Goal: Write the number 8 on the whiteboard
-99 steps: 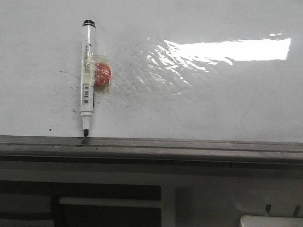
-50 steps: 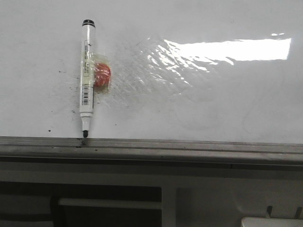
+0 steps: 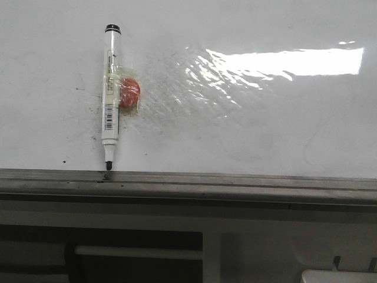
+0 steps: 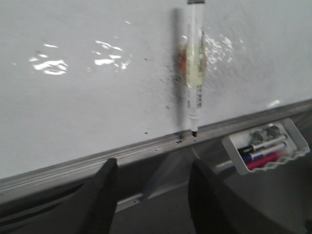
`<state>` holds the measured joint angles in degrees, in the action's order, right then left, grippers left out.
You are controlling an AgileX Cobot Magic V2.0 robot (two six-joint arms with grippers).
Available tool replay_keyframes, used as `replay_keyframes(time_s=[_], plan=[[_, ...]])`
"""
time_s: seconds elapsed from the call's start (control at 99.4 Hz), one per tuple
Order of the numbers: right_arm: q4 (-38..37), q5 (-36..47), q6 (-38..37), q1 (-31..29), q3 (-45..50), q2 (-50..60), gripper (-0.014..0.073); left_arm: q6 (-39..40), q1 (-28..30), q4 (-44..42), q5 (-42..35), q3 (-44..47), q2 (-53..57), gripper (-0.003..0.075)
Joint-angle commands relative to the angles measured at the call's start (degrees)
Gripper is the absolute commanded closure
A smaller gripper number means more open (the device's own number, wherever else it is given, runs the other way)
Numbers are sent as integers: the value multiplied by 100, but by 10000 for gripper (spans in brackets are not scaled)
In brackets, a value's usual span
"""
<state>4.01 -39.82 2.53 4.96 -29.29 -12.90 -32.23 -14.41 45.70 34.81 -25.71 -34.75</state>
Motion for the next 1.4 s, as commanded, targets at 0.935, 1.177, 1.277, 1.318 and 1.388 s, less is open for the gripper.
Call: replay_keyframes(time_s=[0.935, 1.177, 1.277, 1.318, 1.388], plan=[[41, 511, 65, 19, -211, -193, 189, -183, -2932, 1528, -3982, -1088, -3864, 546], [1430, 463, 1226, 19, -404, -205, 189, -788, -3014, 973, -2303, -1496, -3624, 741], [3274, 81, 3400, 94, -503, -321, 189, -2467, -3378, 544, -984, -1758, -3405, 741], [4053, -123, 4089, 208, -513, -396, 189, -3211, -3520, 472, -572, -1810, -3303, 741], [5239, -708, 5889, 684, -513, -797, 189, -4063, -4003, 472, -693, -1825, -3063, 741]])
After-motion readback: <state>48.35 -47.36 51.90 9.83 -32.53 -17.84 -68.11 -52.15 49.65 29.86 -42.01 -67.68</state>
